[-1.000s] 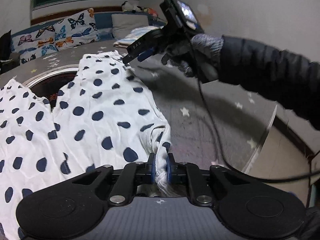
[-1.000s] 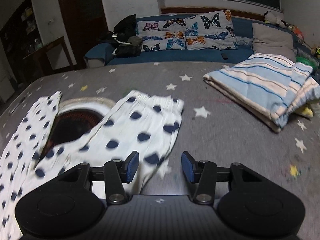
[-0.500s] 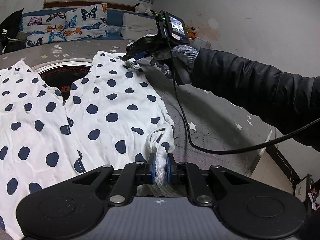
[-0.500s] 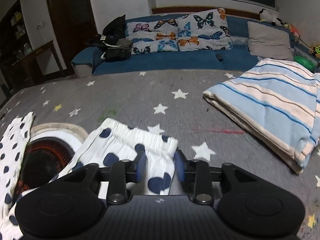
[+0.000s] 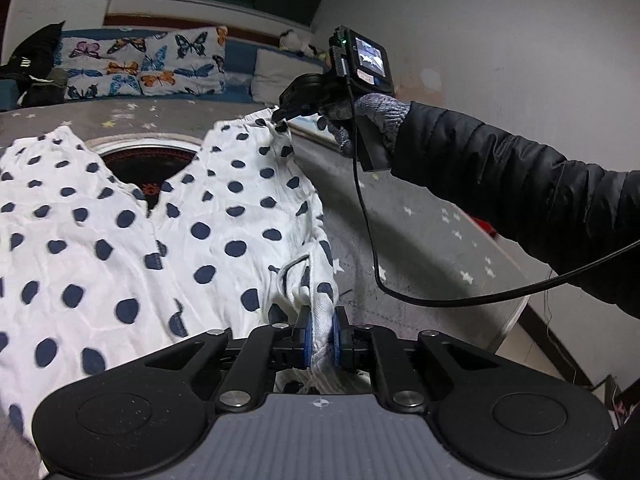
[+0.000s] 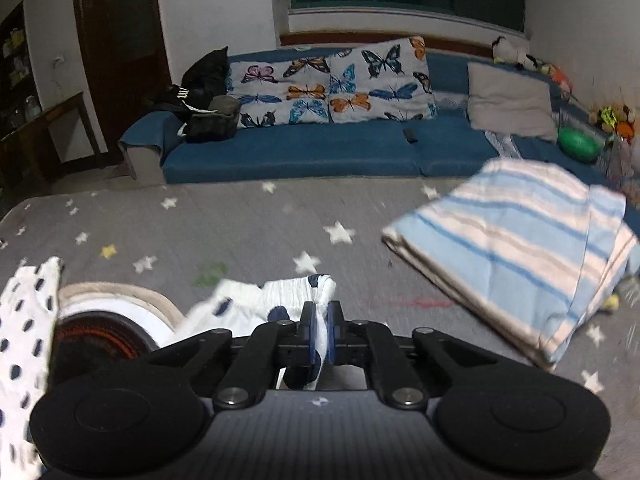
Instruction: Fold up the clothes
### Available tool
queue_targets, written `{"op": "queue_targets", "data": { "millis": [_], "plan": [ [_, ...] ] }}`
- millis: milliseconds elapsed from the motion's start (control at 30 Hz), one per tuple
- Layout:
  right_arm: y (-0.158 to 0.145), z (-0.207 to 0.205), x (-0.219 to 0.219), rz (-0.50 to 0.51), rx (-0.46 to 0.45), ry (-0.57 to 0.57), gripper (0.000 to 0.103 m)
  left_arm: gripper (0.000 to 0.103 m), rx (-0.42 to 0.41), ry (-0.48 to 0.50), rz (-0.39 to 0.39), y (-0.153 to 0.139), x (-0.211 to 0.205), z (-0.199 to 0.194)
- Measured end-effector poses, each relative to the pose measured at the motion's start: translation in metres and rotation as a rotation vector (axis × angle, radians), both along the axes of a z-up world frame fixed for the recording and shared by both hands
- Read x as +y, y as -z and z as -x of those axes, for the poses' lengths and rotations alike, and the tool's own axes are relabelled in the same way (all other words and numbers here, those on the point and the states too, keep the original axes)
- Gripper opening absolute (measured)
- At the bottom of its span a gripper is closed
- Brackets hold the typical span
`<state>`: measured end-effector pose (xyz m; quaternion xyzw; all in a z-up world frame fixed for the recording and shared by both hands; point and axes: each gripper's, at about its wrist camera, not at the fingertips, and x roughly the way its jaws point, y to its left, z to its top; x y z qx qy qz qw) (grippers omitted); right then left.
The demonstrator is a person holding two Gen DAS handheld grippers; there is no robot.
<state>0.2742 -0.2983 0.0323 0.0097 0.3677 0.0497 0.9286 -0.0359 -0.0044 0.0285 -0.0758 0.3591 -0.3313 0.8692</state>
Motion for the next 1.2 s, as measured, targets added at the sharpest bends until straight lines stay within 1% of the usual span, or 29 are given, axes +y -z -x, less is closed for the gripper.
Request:
{"op": "queue_targets", "data": {
  "millis": [133,300,467,667,867,1100,1200],
  "plan": [
    [-0.027,0.0,0.028,0.034,-0.024,-0.03,0.005,0.01,-0.012,-0.05,0.046,-0.007,0.023,0.013],
    [-0.059,-0.005,0.082,0.078,-0.062,-0.083,0.005,0.01,-0.018,-0.128,0.122,-0.014,0.058,0.028],
    [-0.075,-0.018,0.143,0.114,-0.064,-0.115,0.005,0.01,-0.012,-0.211,0.162,-0.014,0.091,0.04],
    [-0.072,-0.032,0.221,0.133,-0.061,-0.187,0.005,0.01,0.008,-0.295,0.204,-0.01,0.124,0.052],
    [-0.055,-0.038,0.296,0.178,-0.04,-0.265,0.005,0.01,0.029,-0.363,0.229,-0.002,0.144,0.064],
    [-0.039,-0.036,0.363,0.214,-0.039,-0.333,0.005,0.01,0.065,-0.425,0.25,0.007,0.155,0.078],
    [-0.029,-0.032,0.388,0.186,-0.022,-0.364,0.006,0.01,0.08,-0.452,0.259,0.011,0.16,0.083]
  ]
}}
